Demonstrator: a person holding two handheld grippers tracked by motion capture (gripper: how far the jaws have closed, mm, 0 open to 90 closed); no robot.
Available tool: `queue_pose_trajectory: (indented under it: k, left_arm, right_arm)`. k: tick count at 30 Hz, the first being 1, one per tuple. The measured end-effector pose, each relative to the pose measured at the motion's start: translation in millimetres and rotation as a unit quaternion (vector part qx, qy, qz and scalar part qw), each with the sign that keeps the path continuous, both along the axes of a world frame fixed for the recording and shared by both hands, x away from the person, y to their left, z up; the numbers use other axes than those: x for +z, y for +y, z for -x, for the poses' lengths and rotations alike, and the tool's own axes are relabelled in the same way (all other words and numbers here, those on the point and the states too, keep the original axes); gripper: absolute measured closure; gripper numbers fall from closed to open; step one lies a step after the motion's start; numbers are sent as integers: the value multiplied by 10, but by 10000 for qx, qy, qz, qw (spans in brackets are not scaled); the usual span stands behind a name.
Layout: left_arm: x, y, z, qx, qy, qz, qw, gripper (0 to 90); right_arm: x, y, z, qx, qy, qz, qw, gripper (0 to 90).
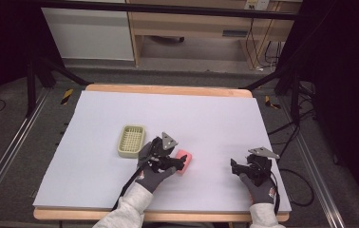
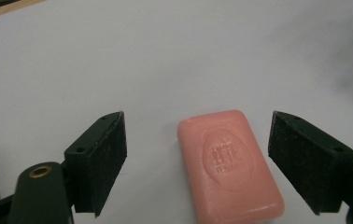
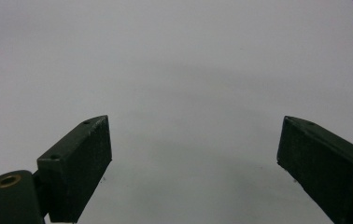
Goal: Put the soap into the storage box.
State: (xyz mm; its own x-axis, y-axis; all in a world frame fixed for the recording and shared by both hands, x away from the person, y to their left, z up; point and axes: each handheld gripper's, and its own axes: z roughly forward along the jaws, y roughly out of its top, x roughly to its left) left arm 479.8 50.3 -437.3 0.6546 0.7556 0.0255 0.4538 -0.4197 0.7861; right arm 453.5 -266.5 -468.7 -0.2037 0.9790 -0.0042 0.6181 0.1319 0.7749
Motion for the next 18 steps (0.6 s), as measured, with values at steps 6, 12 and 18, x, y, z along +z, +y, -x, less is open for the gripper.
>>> queue_pose_trajectory:
  k: [6, 12, 18]
  left_arm:
    - [-31, -42, -5, -39, 33, -43, 10000, 190]
    - [-71, -99, 1, -62, 61, -59, 9999, 191]
    - [-105, -139, -5, -88, 112, -93, 9999, 190]
  right_arm:
    - [0, 4, 1, -18, 15, -4, 10000, 103]
    - [0, 5, 1, -18, 16, -2, 10000, 103]
    - [0, 8, 0, -8, 22, 0, 10000, 103]
